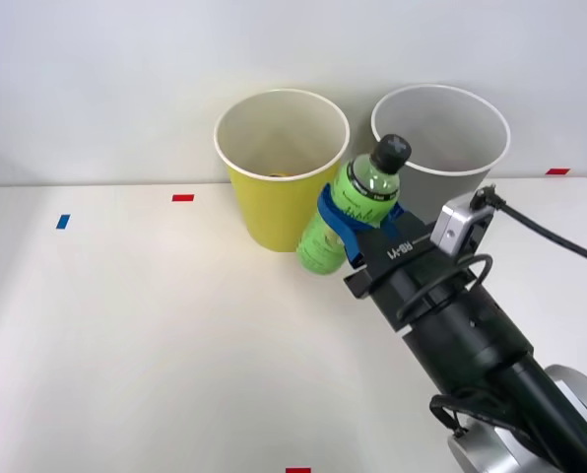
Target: Put cans in the gray bin, plastic bottles in the light green bin
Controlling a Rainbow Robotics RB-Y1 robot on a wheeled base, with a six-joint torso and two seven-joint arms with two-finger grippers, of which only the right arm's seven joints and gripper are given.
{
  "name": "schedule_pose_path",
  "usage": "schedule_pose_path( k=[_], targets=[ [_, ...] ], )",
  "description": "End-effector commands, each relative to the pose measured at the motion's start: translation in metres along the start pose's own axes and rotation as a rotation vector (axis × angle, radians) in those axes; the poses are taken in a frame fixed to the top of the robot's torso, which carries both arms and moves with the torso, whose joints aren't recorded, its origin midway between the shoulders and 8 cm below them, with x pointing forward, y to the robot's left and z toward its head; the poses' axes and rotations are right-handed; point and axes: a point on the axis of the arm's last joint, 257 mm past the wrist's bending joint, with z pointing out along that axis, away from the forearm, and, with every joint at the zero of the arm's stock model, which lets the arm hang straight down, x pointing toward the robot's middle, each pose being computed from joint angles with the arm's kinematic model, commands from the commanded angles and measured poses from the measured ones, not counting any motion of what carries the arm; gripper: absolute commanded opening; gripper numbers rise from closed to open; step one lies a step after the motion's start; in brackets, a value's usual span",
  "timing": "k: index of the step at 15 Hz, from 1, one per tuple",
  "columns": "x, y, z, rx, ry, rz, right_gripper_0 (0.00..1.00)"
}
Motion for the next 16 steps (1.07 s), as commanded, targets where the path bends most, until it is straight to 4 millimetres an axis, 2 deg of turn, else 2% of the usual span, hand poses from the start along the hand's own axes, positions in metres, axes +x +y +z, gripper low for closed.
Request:
schedule_pose_path(
  k=[1, 4, 8, 11, 16],
  targets=[
    [-0.036, 0.009, 0.045, -0.008, -0.05, 0.012, 0.0],
    [-0.054, 0.011, 0.086, 0.04, -0.023, 0.045, 0.0],
    [-0.055, 0.003, 0.134, 0.078, -0.004, 0.066, 0.0],
    [-0.041, -0.009, 0.175, 0.117, 0.019, 0.017, 0.0],
    [-0.008, -0.029, 0.206, 0.148, 0.093, -0.1, 0.0]
  ],
)
